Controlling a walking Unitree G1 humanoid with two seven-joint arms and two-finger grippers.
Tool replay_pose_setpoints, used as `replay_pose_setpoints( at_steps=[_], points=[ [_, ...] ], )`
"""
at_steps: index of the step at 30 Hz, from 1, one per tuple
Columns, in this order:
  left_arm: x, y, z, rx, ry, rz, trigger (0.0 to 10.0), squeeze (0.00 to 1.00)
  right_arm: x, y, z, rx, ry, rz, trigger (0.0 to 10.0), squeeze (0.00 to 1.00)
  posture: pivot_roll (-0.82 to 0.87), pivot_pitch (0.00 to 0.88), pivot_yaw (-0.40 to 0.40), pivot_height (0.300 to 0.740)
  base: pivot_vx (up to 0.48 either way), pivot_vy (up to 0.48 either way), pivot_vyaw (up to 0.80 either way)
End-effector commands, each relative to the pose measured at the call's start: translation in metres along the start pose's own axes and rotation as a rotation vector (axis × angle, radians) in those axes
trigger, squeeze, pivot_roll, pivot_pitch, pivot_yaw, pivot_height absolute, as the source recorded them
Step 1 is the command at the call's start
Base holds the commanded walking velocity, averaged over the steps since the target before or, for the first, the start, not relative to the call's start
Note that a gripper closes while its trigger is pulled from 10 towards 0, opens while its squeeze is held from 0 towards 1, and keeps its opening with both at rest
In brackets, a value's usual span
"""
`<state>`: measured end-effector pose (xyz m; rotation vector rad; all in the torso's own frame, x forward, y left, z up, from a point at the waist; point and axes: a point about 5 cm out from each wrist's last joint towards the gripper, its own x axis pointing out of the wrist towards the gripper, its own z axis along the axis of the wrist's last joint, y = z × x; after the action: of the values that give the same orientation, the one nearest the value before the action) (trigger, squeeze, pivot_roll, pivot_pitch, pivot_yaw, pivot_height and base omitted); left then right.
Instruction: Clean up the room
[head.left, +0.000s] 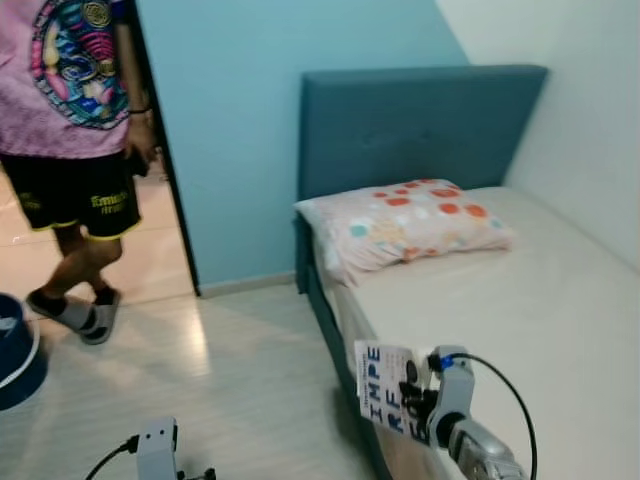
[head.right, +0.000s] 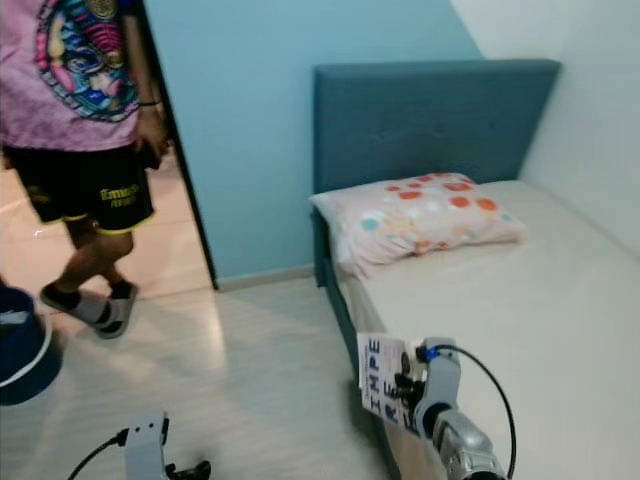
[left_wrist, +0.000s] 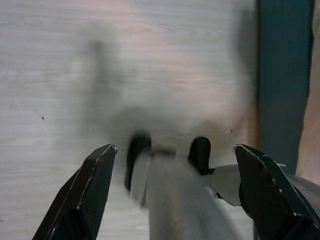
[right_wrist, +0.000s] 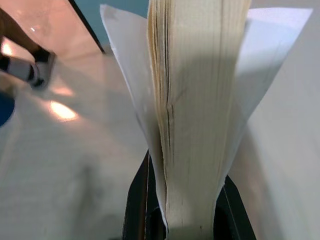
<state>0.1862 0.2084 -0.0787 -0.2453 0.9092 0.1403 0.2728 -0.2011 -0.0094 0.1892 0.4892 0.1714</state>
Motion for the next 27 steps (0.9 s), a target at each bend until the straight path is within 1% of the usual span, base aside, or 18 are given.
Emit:
replay_pose_setpoints(
  at_steps=[1, 3, 4, 6, 9, 14, 17, 19, 21, 24, 25, 27],
  points=[
    [-0.001, 0.003, -0.003, 0.007, 0.009, 0.004, 10.0, 0.0, 0.001, 0.003, 0.003, 0.015, -0.029, 0.001, 10.0, 0.0, 0.01, 0.0, -0.06, 0.733, 0.48, 0.0, 0.0],
    [-0.001, 0.003, -0.002, 0.008, 0.008, 0.003, 10.0, 0.0, 0.002, 0.002, 0.006, 0.029, -0.047, -0.007, 10.0, 0.0, 0.01, 0.0, -0.056, 0.733, 0.48, 0.0, 0.0],
    [-0.001, 0.003, -0.002, 0.009, 0.007, 0.002, 10.0, 0.0, 0.003, 0.0, 0.011, 0.067, -0.074, -0.019, 10.0, 0.0, 0.01, 0.0, -0.054, 0.733, 0.48, 0.0, 0.0],
    [-0.001, 0.003, -0.002, 0.009, 0.006, 0.002, 10.0, 0.0, 0.004, 0.0, 0.014, 0.083, -0.084, -0.025, 10.0, 0.0, 0.01, 0.0, -0.052, 0.733, 0.48, 0.0, 0.0],
    [-0.001, 0.004, -0.002, 0.007, 0.004, 0.001, 10.0, 0.0, 0.005, -0.001, 0.02, 0.127, -0.103, -0.022, 10.0, 0.0, 0.01, 0.0, -0.051, 0.733, 0.48, 0.0, -0.71],
    [-0.001, 0.004, -0.001, 0.008, 0.003, -0.001, 10.0, 0.0, 0.005, -0.004, 0.025, 0.129, -0.128, -0.034, 10.0, 0.0, 0.01, 0.0, -0.052, 0.733, 0.48, 0.0, -0.8],
    [-0.001, 0.004, -0.001, 0.008, 0.0, -0.002, 10.0, 0.0, 0.005, -0.007, 0.029, 0.16, -0.153, -0.052, 10.0, 0.0, 0.01, 0.0, -0.052, 0.733, 0.48, 0.0, -0.69],
    [-0.001, 0.004, -0.001, 0.008, 0.0, -0.001, 10.0, 0.0, 0.005, -0.008, 0.03, 0.17, -0.155, -0.062, 10.0, 0.0, 0.01, 0.0, -0.052, 0.733, 0.48, 0.0, 0.0],
    [-0.001, 0.005, -0.001, 0.011, 0.001, 0.001, 10.0, 0.0, 0.005, -0.012, 0.03, 0.169, -0.15, -0.11, 10.0, 0.0, 0.01, 0.0, -0.054, 0.733, 0.48, 0.0, 0.0],
    [-0.001, 0.005, -0.001, 0.012, 0.002, 0.002, 10.0, 0.0, 0.004, -0.014, 0.03, 0.176, -0.149, -0.123, 10.0, 0.0, 0.01, 0.0, -0.054, 0.733, 0.48, 0.0, 0.0],
    [-0.002, 0.006, -0.001, 0.016, 0.004, 0.014, 10.0, 0.0, 0.004, -0.016, 0.029, 0.194, -0.139, -0.138, 10.0, 0.0, 0.01, 0.0, -0.053, 0.733, 0.42, 0.0, 0.0],
    [-0.002, 0.011, -0.003, 0.024, 0.018, 0.054, 10.0, 0.0, 0.003, -0.017, 0.024, 0.239, -0.121, -0.138, 10.0, 0.0, 0.01, 0.0, -0.053, 0.733, 0.0, 0.0, 0.0]
  ],
)
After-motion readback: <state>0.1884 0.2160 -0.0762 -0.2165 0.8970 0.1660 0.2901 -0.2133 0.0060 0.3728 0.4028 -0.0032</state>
